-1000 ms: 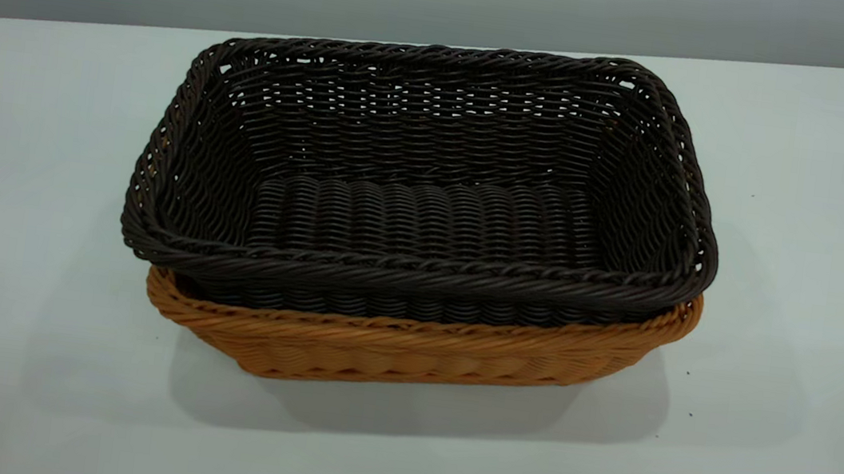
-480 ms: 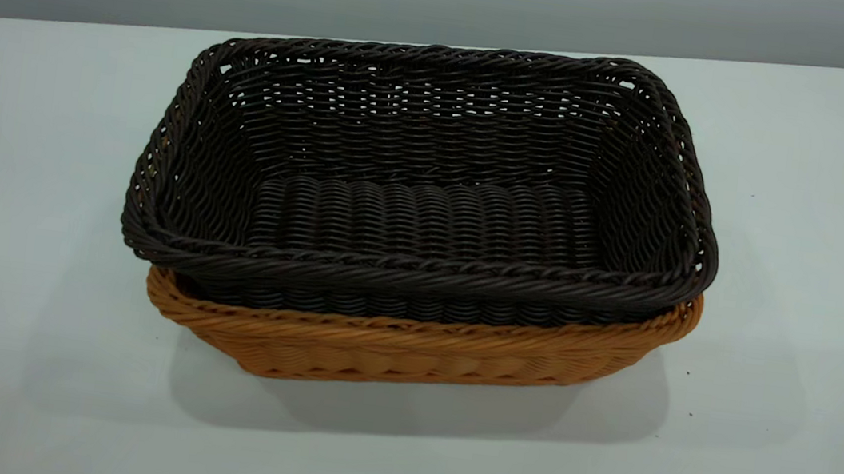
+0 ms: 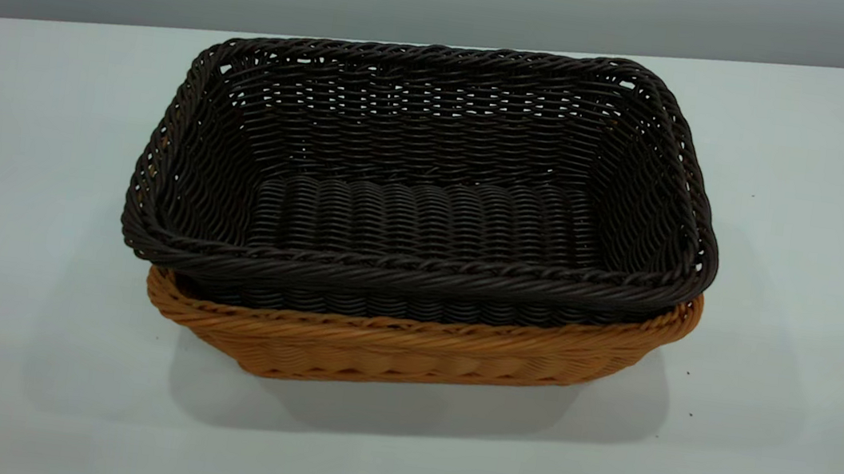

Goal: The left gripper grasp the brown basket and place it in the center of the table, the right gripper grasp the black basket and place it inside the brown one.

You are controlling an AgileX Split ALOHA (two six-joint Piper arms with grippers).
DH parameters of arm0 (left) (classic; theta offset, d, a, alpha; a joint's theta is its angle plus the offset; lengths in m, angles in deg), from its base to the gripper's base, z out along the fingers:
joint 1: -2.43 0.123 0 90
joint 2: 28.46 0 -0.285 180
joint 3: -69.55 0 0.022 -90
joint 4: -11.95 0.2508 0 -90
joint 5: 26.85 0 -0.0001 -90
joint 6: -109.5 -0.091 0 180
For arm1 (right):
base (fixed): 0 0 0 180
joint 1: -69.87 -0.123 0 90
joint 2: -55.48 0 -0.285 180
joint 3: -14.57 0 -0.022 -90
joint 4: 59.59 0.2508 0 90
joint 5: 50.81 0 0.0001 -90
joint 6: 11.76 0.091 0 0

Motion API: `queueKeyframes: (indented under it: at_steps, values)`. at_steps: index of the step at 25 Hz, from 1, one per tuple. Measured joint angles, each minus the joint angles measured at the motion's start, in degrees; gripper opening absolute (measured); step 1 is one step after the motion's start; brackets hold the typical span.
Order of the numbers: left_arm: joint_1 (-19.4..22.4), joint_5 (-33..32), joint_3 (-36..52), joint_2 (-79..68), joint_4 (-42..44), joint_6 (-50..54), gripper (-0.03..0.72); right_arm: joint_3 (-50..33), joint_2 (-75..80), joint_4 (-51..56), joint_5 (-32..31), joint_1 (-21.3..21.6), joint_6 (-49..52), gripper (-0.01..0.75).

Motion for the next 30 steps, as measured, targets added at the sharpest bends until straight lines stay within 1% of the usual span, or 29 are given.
queueKeyframes:
  at_steps: [3, 6, 9, 11, 13, 16, 21, 23, 30]
  values:
    - [8.48, 0.0, 0.0, 0.0, 0.06, 0.0, -0.001, 0.0, 0.0, 0.08, 0.0, -0.31, 0.0, 0.003]
    - [15.44, 0.06, 0.0, 0.0, 0.13, 0.0, -0.001, 0.0, 0.0, 0.08, 0.0, -0.31, 0.0, 0.003]
    - [20.47, 0.11, 0.0, 1.32, 0.19, 0.0, -0.001, 0.0, 0.0, 0.08, 0.0, -0.31, 0.0, 0.003]
    - [22.55, 0.04, 0.0, 3.02, 0.33, 0.0, -0.001, 0.0, 0.0, 0.08, 0.0, -0.31, 0.0, 0.003]
    - [23.61, -0.4, -0.28, 3.15, 0.33, 0.15, -0.001, 0.0, 0.0, 0.08, 0.0, -0.51, 0.0, 0.003]
    - [23.61, -0.45, -0.28, 3.09, 0.33, 0.15, -0.001, 0.0, 0.0, 0.03, 0.0, -1.77, 0.0, 0.003]
    - [23.56, -0.45, -0.28, 3.02, 0.33, 0.15, -0.001, 0.0, 0.0, 0.03, 0.0, -7.03, 0.0, 0.003]
    - [23.56, -0.45, -0.28, 3.02, 0.33, 0.15, -0.001, 0.0, 0.0, 0.1, 0.0, -8.35, 0.0, 0.003]
    - [23.48, -0.45, -0.28, 3.02, 0.33, 0.1, -0.001, 0.0, 0.0, 0.1, 0.0, -8.46, 0.0, 0.003]
